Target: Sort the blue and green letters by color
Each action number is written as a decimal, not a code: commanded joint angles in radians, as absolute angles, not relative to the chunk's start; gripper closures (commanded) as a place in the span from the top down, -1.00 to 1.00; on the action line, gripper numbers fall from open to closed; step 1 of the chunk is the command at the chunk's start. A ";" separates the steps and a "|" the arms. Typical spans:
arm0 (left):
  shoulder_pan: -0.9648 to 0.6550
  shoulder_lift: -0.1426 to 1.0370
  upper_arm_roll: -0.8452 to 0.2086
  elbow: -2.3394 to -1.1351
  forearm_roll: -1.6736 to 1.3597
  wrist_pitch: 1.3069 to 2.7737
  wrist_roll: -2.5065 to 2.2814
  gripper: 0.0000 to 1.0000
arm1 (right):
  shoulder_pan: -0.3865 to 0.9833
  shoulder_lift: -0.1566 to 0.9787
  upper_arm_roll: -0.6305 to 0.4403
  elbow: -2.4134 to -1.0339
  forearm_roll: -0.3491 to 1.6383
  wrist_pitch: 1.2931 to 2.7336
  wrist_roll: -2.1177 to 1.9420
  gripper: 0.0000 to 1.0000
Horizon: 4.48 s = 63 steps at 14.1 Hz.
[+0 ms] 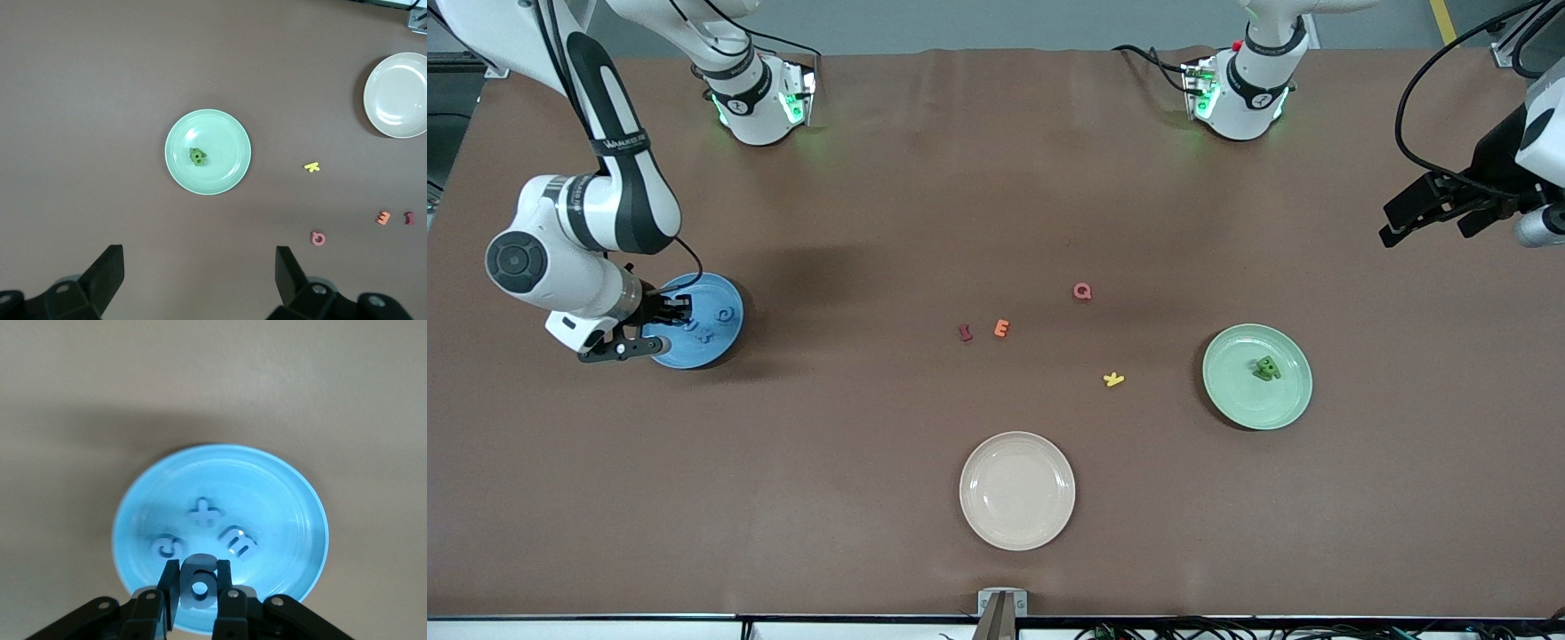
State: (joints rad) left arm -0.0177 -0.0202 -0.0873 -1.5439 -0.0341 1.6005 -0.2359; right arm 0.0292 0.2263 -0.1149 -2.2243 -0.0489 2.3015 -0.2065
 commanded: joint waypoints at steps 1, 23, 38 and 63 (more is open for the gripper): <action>-0.021 -0.015 -0.089 -1.526 -0.043 1.580 -0.216 1.00 | -0.006 0.196 -0.092 -2.313 -0.069 2.350 -0.222 -0.94; -0.011 -0.012 -0.124 -1.531 -0.048 1.546 -0.210 1.00 | -0.003 0.179 -0.091 -1.608 -0.069 1.588 -0.060 1.00; -0.011 -0.003 -0.120 -1.528 -0.038 1.555 -0.209 1.00 | -0.008 0.203 -0.089 -1.479 0.009 1.439 -0.061 1.00; -0.008 0.009 -0.120 -1.525 -0.038 1.577 -0.207 1.00 | -0.021 -0.058 -0.081 -1.571 0.014 1.391 -0.081 1.00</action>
